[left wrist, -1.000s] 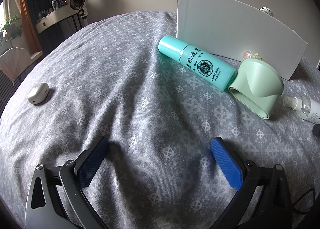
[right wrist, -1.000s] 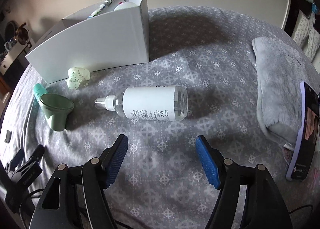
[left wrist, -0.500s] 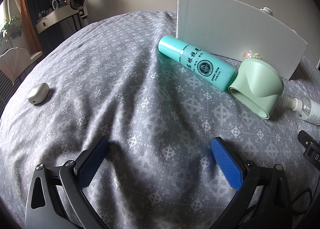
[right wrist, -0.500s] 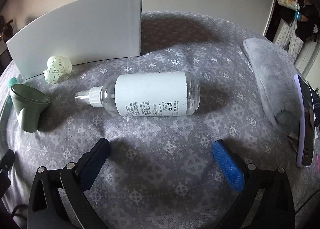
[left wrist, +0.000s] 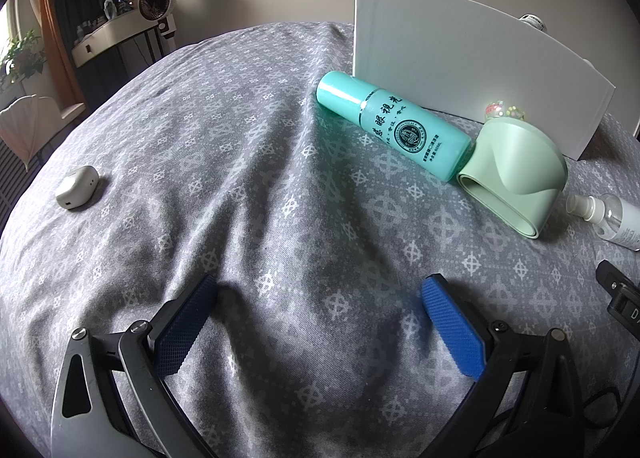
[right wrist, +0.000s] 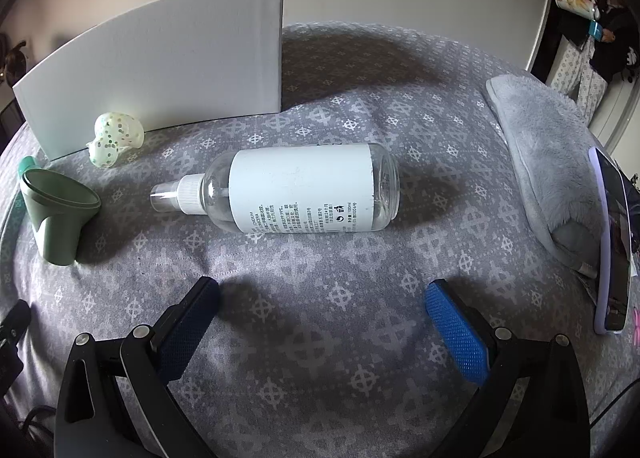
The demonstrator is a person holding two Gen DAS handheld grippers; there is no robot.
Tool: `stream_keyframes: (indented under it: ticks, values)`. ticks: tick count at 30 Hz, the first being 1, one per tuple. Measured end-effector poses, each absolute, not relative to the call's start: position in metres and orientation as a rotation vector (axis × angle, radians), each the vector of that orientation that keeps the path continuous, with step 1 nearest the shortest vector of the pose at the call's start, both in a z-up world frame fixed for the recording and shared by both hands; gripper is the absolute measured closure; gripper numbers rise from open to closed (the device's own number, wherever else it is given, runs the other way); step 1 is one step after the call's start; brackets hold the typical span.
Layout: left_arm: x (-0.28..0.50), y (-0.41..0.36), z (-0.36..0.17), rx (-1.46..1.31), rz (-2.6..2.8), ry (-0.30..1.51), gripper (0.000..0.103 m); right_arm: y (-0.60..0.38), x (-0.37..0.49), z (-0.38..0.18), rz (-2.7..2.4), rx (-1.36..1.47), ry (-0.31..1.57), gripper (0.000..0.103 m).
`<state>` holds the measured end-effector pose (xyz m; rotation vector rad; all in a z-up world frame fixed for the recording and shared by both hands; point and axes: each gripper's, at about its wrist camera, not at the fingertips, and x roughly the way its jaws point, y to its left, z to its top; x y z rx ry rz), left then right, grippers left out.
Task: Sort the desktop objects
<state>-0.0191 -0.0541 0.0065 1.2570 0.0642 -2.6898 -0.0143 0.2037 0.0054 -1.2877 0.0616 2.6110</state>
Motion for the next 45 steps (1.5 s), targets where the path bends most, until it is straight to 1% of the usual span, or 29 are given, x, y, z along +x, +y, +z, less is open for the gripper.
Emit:
stream_keyframes:
  ticks: [30,40,45]
  values:
    - [-0.017,-0.048,0.007,1.226,-2.679,-0.003,0.0,0.205,-0.016,0.004,2.612,-1.286,0.061,0.0]
    - [-0.013,-0.044,0.008,1.224,-2.718,0.008,0.0,0.205,-0.016,0.004,2.612,-1.286,0.061,0.0]
    - [-0.013,-0.028,0.008,1.232,-2.763,-0.092,0.0,0.205,-0.016,0.004,2.611,-1.286,0.061,0.0]
